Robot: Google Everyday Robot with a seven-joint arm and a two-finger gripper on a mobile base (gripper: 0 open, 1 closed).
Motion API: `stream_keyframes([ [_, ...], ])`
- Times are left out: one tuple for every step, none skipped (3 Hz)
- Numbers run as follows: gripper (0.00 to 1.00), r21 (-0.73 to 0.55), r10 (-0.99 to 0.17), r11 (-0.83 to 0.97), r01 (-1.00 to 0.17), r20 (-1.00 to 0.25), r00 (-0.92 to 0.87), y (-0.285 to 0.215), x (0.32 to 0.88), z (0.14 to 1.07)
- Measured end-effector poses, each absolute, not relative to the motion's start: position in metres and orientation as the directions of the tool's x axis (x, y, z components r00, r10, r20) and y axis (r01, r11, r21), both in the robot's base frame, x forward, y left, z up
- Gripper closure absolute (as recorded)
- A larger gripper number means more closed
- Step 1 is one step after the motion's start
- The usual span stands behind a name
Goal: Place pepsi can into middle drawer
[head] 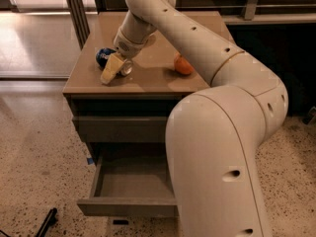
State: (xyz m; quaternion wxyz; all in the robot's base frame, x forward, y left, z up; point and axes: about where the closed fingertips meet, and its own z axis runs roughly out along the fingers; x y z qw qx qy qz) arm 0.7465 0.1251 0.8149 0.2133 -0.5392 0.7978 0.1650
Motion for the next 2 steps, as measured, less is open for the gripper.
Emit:
stream_keyframes([
  [0.42,0.033,-0.79,0.364,-0.931,-0.518,-0.328,0.1252,0.7465,0.8149],
  [0.65,0.033,-0.79,0.364,-0.931,-0.518,-0.328,0.1252,0.7465,0.8149],
])
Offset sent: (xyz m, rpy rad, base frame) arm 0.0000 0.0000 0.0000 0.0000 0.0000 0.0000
